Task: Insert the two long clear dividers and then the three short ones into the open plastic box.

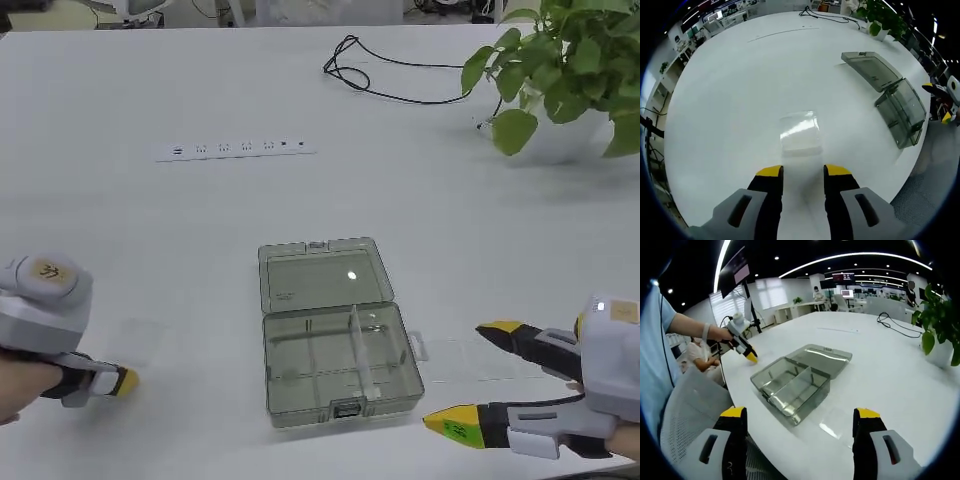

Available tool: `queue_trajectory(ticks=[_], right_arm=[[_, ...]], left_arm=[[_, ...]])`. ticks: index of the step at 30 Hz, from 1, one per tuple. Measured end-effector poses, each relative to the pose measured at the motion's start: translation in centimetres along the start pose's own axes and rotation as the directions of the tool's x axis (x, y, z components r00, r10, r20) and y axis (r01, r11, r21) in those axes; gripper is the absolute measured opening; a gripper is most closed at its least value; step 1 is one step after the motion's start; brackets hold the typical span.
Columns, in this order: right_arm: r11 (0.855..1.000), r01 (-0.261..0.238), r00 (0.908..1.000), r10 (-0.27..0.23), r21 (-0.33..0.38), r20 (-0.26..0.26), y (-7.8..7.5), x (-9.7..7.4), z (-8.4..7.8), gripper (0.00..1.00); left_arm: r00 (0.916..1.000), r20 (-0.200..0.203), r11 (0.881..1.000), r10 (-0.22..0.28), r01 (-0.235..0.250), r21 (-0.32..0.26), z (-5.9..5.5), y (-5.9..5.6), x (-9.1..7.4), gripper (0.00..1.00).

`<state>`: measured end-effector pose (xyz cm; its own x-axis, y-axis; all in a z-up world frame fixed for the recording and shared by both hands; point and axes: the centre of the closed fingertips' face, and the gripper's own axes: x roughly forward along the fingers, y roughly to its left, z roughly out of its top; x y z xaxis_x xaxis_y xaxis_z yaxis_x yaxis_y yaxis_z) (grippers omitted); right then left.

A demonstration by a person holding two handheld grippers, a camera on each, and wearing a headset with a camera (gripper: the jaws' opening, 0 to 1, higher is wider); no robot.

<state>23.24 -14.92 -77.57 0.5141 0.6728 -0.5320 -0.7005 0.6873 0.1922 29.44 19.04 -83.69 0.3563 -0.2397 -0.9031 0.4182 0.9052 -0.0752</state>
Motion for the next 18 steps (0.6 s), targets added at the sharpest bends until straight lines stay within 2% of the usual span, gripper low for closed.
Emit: queue_trajectory(ticks=[5,7,10,12,14,16,18], right_arm=[[1.000,-0.005,0.9999,0.005,0.015,-0.011,0.1,0.1,0.0,0.87],[1.000,-0.006,0.9999,0.006,0.022,-0.009,0.1,0.2,0.1,0.87],[0.999,-0.005,0.9998,0.006,0.048,-0.021,0.1,0.4,0.3,0.85],[0.997,-0.009,0.9995,0.011,0.073,-0.029,0.3,0.5,0.5,0.84],[0.997,-0.008,0.9996,0.010,0.077,-0.027,0.3,0.7,0.7,0.83],[0.995,-0.008,0.9988,0.013,0.100,-0.047,0.4,0.8,0.8,0.81],[0.994,-0.011,0.9987,0.016,0.106,-0.049,0.4,1.0,1.1,0.80]], left_arm=[[0.9984,0.049,0.998,-0.029,0.032,-0.058,0.4,-0.5,-0.6,0.30],[0.9944,0.092,0.994,-0.054,0.062,-0.087,0.9,-1.0,-0.9,0.30],[0.9896,0.121,0.988,-0.077,0.093,-0.127,1.0,-1.7,-1.2,0.30],[0.9818,0.158,0.978,-0.105,0.131,-0.163,1.4,-2.5,-1.4,0.30],[0.9768,0.178,0.974,-0.119,0.150,-0.171,1.6,-3.1,-1.6,0.30],[0.9678,0.211,0.969,-0.138,0.176,-0.174,1.9,-3.9,-1.9,0.30],[0.9556,0.248,0.959,-0.160,0.210,-0.191,2.4,-4.9,-2.3,0.30]])
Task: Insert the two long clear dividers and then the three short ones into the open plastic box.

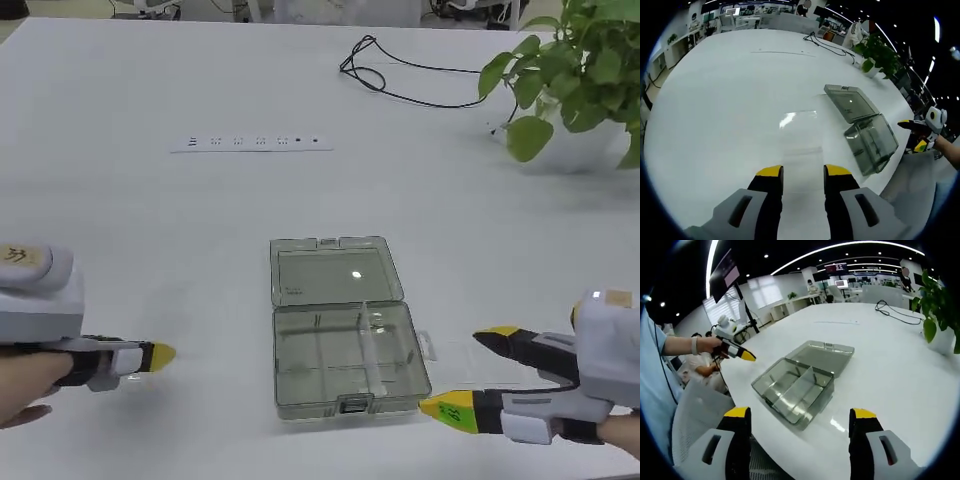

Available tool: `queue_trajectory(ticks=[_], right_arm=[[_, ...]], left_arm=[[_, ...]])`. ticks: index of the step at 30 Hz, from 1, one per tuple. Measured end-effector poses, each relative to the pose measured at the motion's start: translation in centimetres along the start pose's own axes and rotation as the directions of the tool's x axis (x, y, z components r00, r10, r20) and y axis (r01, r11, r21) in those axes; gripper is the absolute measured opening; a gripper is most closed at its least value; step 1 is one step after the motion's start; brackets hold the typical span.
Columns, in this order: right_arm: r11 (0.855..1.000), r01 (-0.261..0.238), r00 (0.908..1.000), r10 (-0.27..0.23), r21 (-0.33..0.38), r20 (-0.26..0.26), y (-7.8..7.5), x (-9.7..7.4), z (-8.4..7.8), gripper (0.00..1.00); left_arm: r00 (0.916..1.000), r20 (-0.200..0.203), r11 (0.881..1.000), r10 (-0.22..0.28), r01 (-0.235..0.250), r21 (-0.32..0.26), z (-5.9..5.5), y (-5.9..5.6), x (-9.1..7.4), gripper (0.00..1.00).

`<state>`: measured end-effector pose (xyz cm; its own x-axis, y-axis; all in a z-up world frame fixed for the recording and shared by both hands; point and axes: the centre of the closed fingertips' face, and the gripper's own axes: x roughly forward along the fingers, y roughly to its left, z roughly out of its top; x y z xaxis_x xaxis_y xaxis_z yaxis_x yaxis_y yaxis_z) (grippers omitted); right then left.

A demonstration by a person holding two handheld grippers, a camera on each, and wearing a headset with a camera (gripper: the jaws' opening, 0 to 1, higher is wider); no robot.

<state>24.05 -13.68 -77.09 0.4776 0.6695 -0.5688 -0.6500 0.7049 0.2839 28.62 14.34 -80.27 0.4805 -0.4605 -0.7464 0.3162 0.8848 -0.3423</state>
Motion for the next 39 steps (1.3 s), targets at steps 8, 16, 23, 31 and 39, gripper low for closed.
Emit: queue_trajectory(ticks=[8,16,23,31,39], right_arm=[[0.999,-0.002,1.0000,0.002,0.033,0.003,0.3,0.4,1.6,0.73],[0.999,-0.015,0.9998,0.015,0.039,0.010,1.7,0.9,3.3,0.67],[0.999,-0.033,0.9989,0.032,0.041,0.033,2.2,0.9,4.9,0.64],[0.991,-0.100,0.9919,0.092,0.093,0.088,4.1,1.8,6.7,0.44],[0.984,-0.122,0.9897,0.111,0.127,0.090,5.4,3.6,7.1,0.38]], left_arm=[[0.9882,0.102,0.992,-0.115,0.119,-0.035,1.3,-4.7,-0.1,0.30],[0.9643,0.153,0.975,-0.216,0.220,-0.012,3.2,-9.8,0.9,0.30],[0.9473,0.187,0.965,-0.260,0.263,0.013,3.6,-13.0,1.7,0.30],[0.9340,0.193,0.953,-0.301,0.303,0.019,2.2,-15.8,2.5,0.30],[0.9237,0.185,0.941,-0.336,0.336,0.029,0.8,-17.8,2.9,0.30]])
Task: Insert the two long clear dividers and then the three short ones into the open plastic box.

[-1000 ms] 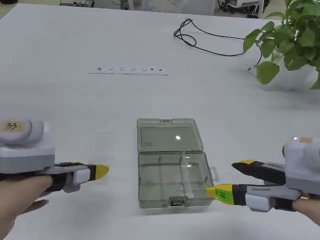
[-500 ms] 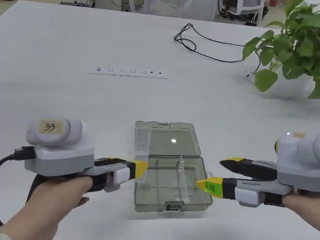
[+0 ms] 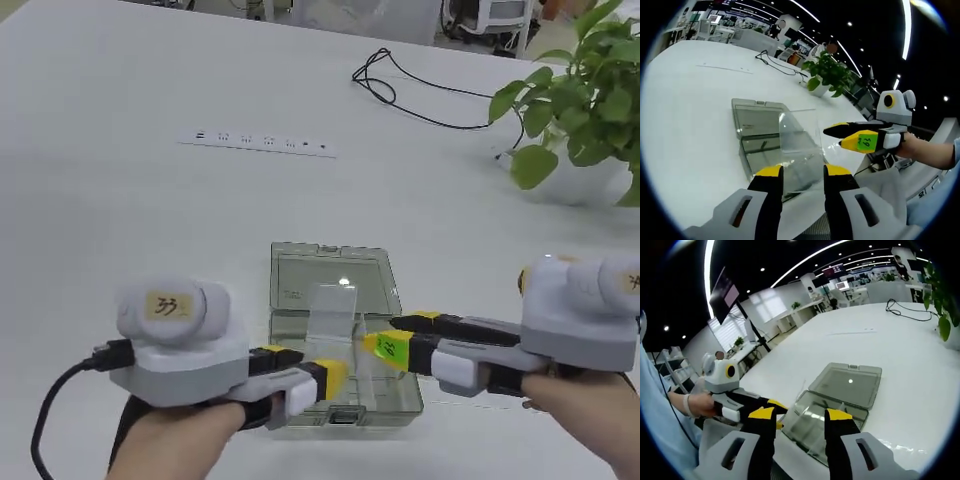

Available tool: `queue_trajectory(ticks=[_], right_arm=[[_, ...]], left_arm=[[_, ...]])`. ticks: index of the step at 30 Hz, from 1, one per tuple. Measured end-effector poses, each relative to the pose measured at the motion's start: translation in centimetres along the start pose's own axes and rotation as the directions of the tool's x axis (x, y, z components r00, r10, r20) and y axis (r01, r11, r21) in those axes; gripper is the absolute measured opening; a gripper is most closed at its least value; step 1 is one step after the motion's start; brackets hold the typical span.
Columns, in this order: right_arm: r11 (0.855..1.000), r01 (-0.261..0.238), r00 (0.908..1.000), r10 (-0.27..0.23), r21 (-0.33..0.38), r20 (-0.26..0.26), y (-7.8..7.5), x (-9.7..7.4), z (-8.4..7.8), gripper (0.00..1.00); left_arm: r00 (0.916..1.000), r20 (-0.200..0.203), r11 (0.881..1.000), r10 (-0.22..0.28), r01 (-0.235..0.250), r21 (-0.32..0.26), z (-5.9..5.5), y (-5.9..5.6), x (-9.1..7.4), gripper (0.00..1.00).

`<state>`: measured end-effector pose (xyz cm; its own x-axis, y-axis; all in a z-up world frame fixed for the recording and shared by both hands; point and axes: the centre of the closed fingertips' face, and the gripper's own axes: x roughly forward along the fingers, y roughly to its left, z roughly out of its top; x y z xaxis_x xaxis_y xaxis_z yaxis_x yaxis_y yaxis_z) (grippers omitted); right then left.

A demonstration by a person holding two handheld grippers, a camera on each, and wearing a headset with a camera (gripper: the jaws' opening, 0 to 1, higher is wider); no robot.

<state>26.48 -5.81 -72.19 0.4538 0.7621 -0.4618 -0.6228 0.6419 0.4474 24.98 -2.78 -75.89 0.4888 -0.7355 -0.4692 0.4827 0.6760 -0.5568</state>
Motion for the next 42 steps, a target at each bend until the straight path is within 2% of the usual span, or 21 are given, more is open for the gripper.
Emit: queue_trajectory(ticks=[3,6,15,18,30,35,37,38,40,41,42], right_arm=[[1.000,0.006,0.9996,-0.005,0.025,-0.027,-0.2,0.4,-0.4,0.32],[0.998,0.018,0.9994,-0.016,0.068,-0.031,-0.5,0.6,-0.4,0.28],[0.989,0.046,0.9977,-0.039,0.138,-0.055,-0.4,1.4,-0.1,0.10],[0.987,0.038,0.9976,-0.029,0.155,-0.064,0.0,1.5,-0.1,0.06],[0.976,0.068,0.9934,-0.047,0.207,-0.104,-0.2,2.2,-0.1,0.03],[0.976,0.066,0.9912,-0.040,0.207,-0.126,0.3,2.3,0.1,0.02],[0.983,0.081,0.9862,-0.056,0.163,-0.156,0.4,2.3,0.0,0.02],[0.987,0.103,0.9794,-0.079,0.124,-0.186,0.2,2.2,-0.1,0.02],[0.988,0.105,0.9739,-0.080,0.110,-0.212,0.6,2.4,-0.1,0.02],[0.989,0.121,0.9671,-0.098,0.086,-0.235,0.3,2.4,-0.3,0.02],[0.992,0.103,0.9680,-0.083,0.076,-0.237,0.8,2.6,-0.1,0.02]], left_arm=[[1.0000,0.000,1.000,-0.001,0.001,0.017,-0.2,-0.3,0.1,0.30],[0.9999,0.012,1.000,0.001,-0.001,0.024,0.0,-0.4,0.1,0.30],[0.9994,0.032,1.000,0.009,-0.010,0.019,0.1,-0.5,0.4,0.30],[0.9992,0.038,1.000,0.010,-0.011,0.018,0.2,-0.5,0.4,0.30],[0.9980,0.057,1.000,0.025,-0.026,0.008,0.6,-0.2,0.6,0.30],[0.9977,0.060,0.999,0.032,-0.032,-0.001,0.6,-0.2,0.7,0.30],[0.9975,0.062,0.999,0.035,-0.034,-0.026,0.6,-0.2,0.9,0.30],[0.9975,0.063,0.999,0.033,-0.030,-0.043,0.5,-0.2,1.0,0.30],[0.9971,0.071,0.996,0.027,-0.021,-0.084,0.3,-0.2,1.1,0.30],[0.9972,0.070,0.996,0.025,-0.019,-0.083,0.2,-0.2,1.1,0.30],[0.9968,0.076,0.996,0.025,-0.019,-0.088,0.3,-0.2,1.1,0.30]])
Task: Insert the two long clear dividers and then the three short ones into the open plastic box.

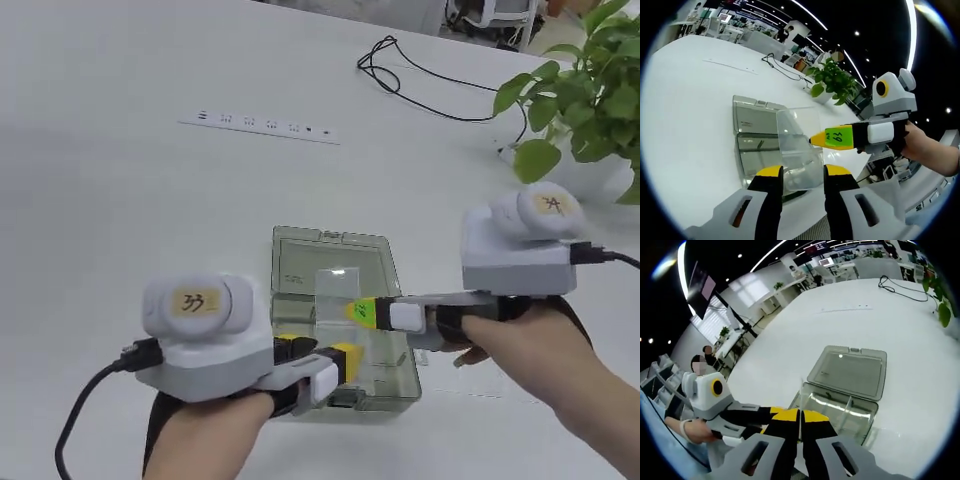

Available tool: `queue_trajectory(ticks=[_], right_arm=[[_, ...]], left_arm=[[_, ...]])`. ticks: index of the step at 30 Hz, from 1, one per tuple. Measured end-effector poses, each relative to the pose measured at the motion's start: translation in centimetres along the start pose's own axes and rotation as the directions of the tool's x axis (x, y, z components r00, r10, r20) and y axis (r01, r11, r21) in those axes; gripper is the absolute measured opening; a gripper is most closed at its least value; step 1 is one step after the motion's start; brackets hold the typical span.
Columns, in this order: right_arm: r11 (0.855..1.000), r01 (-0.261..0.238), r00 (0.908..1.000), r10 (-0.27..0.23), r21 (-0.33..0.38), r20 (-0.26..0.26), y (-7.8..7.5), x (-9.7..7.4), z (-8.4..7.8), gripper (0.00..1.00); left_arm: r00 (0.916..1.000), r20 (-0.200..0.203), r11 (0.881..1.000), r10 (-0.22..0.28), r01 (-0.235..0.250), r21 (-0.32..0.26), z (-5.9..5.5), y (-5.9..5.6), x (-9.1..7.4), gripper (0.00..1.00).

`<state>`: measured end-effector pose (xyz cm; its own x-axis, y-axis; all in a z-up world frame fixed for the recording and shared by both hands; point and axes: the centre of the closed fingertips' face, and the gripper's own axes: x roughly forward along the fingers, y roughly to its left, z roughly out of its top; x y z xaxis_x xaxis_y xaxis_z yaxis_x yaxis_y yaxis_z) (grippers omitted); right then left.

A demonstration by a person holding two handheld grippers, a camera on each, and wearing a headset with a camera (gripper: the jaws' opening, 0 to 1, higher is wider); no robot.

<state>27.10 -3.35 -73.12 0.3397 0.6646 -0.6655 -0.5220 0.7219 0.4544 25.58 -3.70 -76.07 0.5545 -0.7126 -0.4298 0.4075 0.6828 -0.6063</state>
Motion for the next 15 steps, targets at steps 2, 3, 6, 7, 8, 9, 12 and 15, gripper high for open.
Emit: queue_trajectory(ticks=[2,3,6,7,8,9,12,15], right_arm=[[1.000,0.014,0.9999,-0.014,-0.006,-0.009,-0.5,0.0,0.2,0.02],[1.000,0.010,0.9999,-0.010,-0.002,-0.008,-0.5,0.0,0.4,0.02],[1.000,0.007,0.9999,-0.007,0.018,-0.008,-0.4,0.0,0.7,0.01],[1.000,0.011,0.9999,-0.011,0.020,-0.010,-0.4,0.0,0.7,0.01],[1.000,0.007,0.9999,-0.007,0.027,-0.010,-0.4,0.0,0.8,0.01],[0.999,0.011,0.9999,-0.010,0.037,-0.012,-0.4,0.0,0.9,0.01],[0.998,0.018,0.9998,-0.017,0.067,-0.014,-0.9,0.0,1.2,0.01],[0.996,0.038,0.9990,-0.036,0.084,-0.026,-1.2,-0.2,1.4,0.01]], left_arm=[[0.9999,0.012,1.000,-0.005,0.005,0.000,0.2,0.0,0.0,0.30],[0.9995,0.030,1.000,-0.009,0.009,0.002,0.4,0.1,-0.1,0.30],[0.9989,0.046,0.999,-0.012,0.010,0.037,0.9,0.0,-0.3,0.30],[0.9986,0.052,0.998,-0.014,0.010,0.061,1.1,0.1,-0.5,0.31],[0.9985,0.053,0.997,-0.015,0.011,0.082,1.2,0.1,-0.5,0.31],[0.9989,0.043,0.991,-0.017,0.012,0.132,1.2,0.3,-0.5,0.32],[0.9993,0.027,0.975,-0.024,0.018,0.221,1.3,0.6,-0.7,0.41],[0.9991,0.010,0.943,-0.042,0.036,0.332,1.4,1.0,-1.1,0.47]])
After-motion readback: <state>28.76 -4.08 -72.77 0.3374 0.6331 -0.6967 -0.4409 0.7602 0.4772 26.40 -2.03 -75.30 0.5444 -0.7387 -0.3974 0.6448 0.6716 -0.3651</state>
